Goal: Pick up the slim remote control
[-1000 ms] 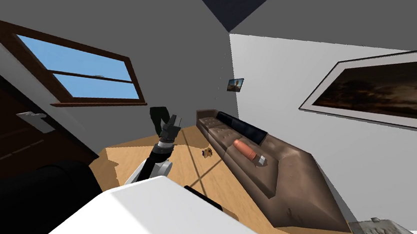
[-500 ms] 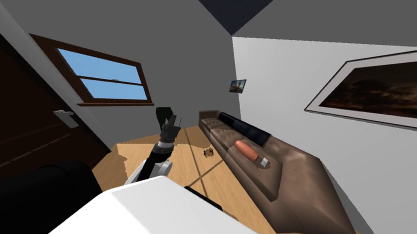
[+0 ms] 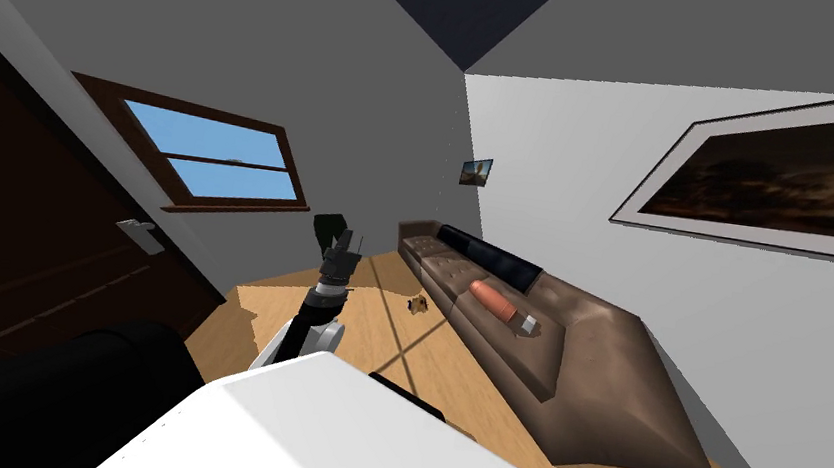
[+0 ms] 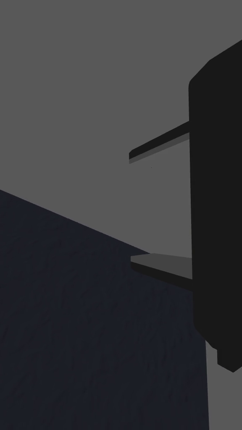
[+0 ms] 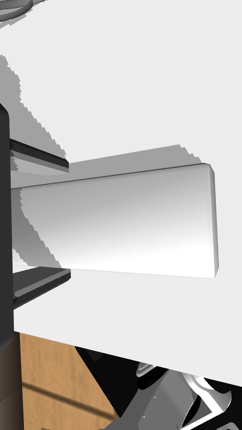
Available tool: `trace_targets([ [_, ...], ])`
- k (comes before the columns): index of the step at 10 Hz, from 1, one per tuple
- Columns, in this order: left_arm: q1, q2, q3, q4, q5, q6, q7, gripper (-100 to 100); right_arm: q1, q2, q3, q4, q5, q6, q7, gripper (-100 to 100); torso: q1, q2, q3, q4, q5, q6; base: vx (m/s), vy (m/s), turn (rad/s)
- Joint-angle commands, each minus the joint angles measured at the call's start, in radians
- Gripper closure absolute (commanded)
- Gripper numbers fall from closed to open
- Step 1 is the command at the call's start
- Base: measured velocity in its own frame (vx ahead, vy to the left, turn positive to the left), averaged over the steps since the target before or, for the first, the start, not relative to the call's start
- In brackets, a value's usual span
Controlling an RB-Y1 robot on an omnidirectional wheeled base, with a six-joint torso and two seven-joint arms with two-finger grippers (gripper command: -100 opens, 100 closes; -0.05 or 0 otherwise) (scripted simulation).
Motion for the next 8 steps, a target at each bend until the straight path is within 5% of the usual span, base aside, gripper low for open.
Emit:
trace_targets([
  [1,0.000,0.000,0.000,0.000,0.000,0.000,0.000,0,0.000,0.000,0.000,0.000,0.000,0.000,0.000,100,0.000,0.000,0.000,0.000,0.000,0.000,0.000,0.000,0.000],
  [4,0.000,0.000,0.000,0.000,0.000,0.000,0.000,0,0.000,0.000,0.000,0.000,0.000,-0.001,0.000,100,-0.001,0.001,0.001,0.000,0.000,0.000,0.000,0.000,0.000],
  [5,0.000,0.000,0.000,0.000,0.000,0.000,0.000,0,0.000,0.000,0.000,0.000,0.000,0.000,0.000,0,-0.001,0.001,0.001,0.000,0.000,0.000,0.000,0.000,0.000],
  [6,0.000,0.000,0.000,0.000,0.000,0.000,0.000,0,0.030,-0.012,-0.007,-0.006,-0.002,-0.024,0.003,100,-0.001,0.001,0.001,0.000,0.000,0.000,0.019,0.000,-0.023],
  [8,0.000,0.000,0.000,0.000,0.000,0.000,0.000,0,0.037,-0.015,-0.008,-0.015,-0.002,-0.021,0.004,100,0.000,-0.001,-0.001,-0.001,0.000,0.000,0.023,0.003,-0.019],
])
